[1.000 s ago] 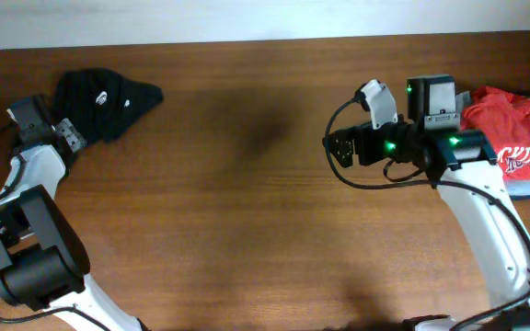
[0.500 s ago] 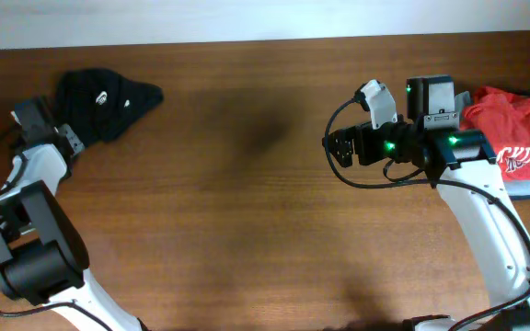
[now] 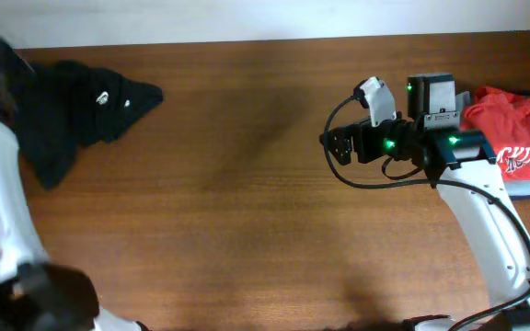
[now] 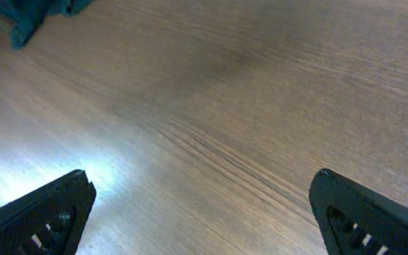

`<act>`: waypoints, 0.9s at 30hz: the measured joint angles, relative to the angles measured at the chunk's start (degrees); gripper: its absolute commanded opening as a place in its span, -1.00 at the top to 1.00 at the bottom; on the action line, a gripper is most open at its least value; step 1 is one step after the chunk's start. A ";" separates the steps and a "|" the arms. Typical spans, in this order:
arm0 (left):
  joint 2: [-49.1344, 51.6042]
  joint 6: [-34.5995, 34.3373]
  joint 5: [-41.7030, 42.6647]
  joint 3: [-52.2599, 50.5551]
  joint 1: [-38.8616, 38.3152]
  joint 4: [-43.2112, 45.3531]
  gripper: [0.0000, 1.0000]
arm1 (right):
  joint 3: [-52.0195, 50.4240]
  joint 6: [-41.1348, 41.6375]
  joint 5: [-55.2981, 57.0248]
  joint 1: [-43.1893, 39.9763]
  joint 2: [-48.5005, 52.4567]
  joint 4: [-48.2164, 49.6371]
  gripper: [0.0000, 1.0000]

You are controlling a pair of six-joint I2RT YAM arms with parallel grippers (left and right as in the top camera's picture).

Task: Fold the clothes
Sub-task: 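Grasp the black garment edge with the left gripper and lift it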

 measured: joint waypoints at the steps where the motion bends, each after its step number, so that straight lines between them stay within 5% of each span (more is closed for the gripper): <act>1: -1.62 -0.07 0.57 1.62 -0.48 -1.07 0.98 | 0.00 0.00 -0.50 0.00 0.00 0.09 -0.93; 10: -14.10 -0.20 7.13 6.95 -9.51 -0.52 0.98 | 4.28 0.02 -6.80 0.00 -0.02 0.24 -0.92; 23: -16.26 -6.84 10.16 6.97 -23.87 24.02 0.98 | 7.34 0.00 -8.24 -0.52 -6.10 -3.91 -0.93; 27: -16.39 -8.11 10.36 6.97 -26.38 25.62 0.98 | 7.39 0.00 -8.22 -0.46 -6.08 -5.42 -0.94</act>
